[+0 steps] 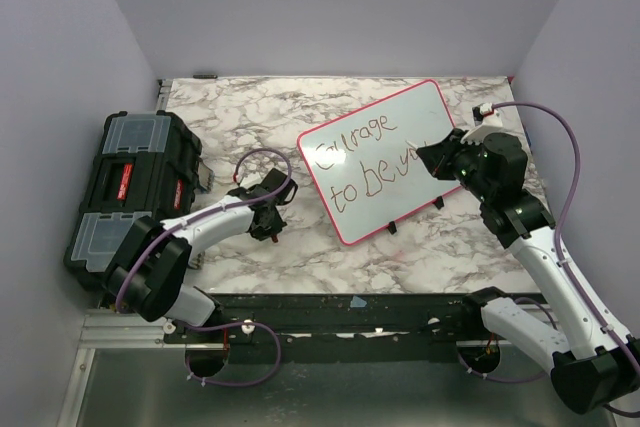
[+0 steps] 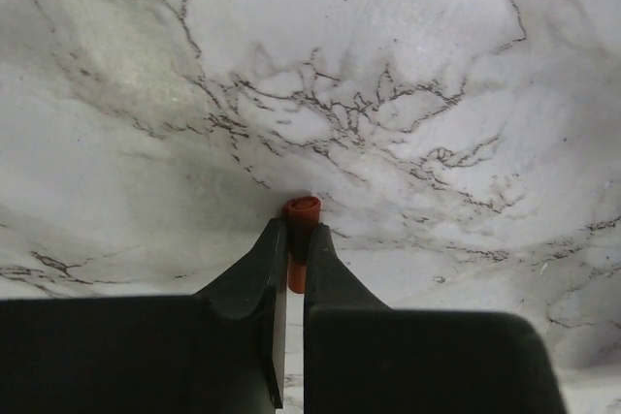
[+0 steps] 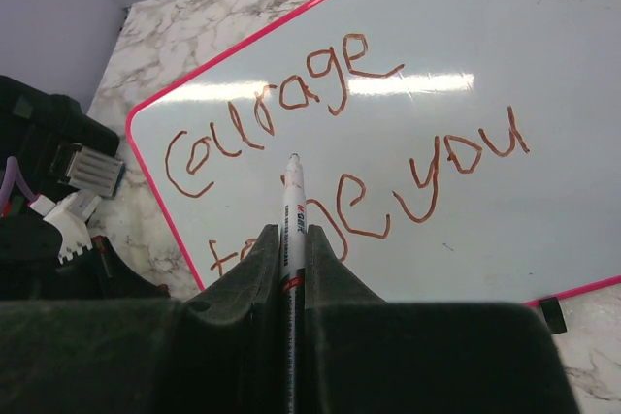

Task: Write a sentence on the whiteboard
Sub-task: Close the whiteboard marker at the center of the board.

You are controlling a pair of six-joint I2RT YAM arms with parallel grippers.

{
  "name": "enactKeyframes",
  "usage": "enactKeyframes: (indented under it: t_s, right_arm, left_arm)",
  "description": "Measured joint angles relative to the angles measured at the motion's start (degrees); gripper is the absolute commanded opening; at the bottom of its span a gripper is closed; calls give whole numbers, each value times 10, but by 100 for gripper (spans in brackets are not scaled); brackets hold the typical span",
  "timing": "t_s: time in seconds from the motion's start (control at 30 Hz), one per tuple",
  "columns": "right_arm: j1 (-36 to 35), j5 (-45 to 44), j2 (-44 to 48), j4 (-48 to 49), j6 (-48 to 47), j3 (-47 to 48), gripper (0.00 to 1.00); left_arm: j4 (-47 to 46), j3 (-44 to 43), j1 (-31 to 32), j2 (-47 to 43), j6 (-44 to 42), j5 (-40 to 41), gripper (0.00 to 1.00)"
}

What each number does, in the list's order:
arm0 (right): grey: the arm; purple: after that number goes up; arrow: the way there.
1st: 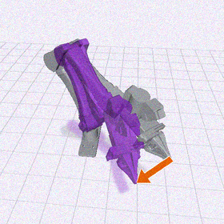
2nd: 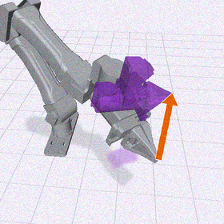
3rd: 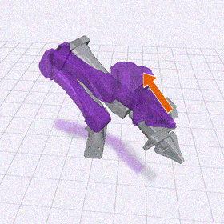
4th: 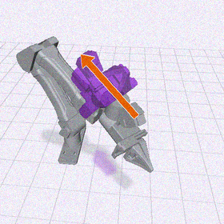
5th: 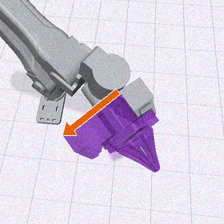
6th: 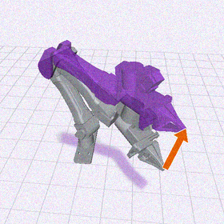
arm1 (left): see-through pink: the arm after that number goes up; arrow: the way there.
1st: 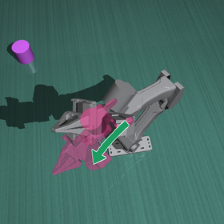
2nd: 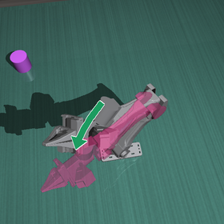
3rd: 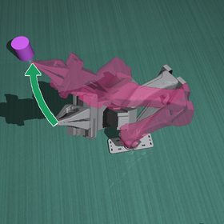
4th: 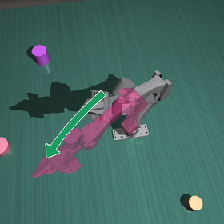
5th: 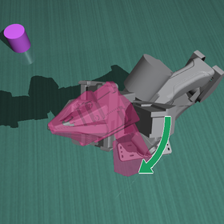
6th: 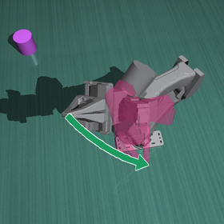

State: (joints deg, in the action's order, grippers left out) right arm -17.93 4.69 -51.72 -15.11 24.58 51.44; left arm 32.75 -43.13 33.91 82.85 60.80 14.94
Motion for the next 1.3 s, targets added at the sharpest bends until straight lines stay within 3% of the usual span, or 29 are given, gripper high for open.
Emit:
enactKeyframes:
  t_s: [0.33,0.53,1.3]
  right_arm:
    - [0,17,1,4,-7,-2,1]
    - [0,72,5,27,-10,-16,1]
    - [-2,273,-7,212,38,-33,1]
  left_arm:
    - [-39,8,2,-9,9,-22,0]
    - [-57,44,6,-82,24,-56,0]
    - [-80,18,5,-295,76,-65,0]
